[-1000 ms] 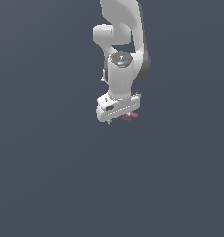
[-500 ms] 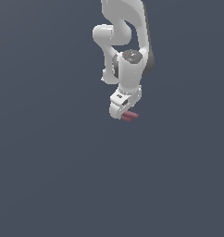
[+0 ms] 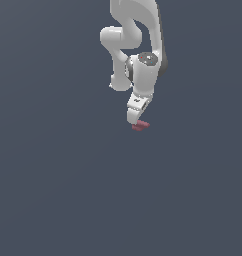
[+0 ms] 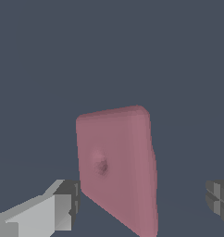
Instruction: Pick up the object and move it to a goal position.
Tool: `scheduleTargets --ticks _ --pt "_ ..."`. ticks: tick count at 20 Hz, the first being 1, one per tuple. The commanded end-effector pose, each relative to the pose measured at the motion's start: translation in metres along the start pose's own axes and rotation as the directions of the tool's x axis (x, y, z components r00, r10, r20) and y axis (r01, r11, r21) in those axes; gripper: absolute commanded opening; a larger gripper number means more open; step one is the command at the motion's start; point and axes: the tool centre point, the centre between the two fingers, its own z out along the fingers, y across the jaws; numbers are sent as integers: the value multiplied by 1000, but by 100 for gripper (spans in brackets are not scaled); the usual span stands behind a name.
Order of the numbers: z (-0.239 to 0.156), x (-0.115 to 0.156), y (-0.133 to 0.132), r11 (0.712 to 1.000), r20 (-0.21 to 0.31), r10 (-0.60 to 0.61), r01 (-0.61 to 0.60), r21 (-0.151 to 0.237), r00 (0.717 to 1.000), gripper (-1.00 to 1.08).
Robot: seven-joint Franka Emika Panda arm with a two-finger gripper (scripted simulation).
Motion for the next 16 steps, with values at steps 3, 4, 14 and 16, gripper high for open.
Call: scheduleTargets --ticks 3,4,14,16 --pt "2 -2 -10 998 3 -55 55 0 998 100" --pt "3 -2 -12 998 3 -61 61 0 998 100" --pt "12 -2 -13 998 3 -65 65 1 998 100" --pt "19 -2 -13 998 3 -66 66 1 998 100"
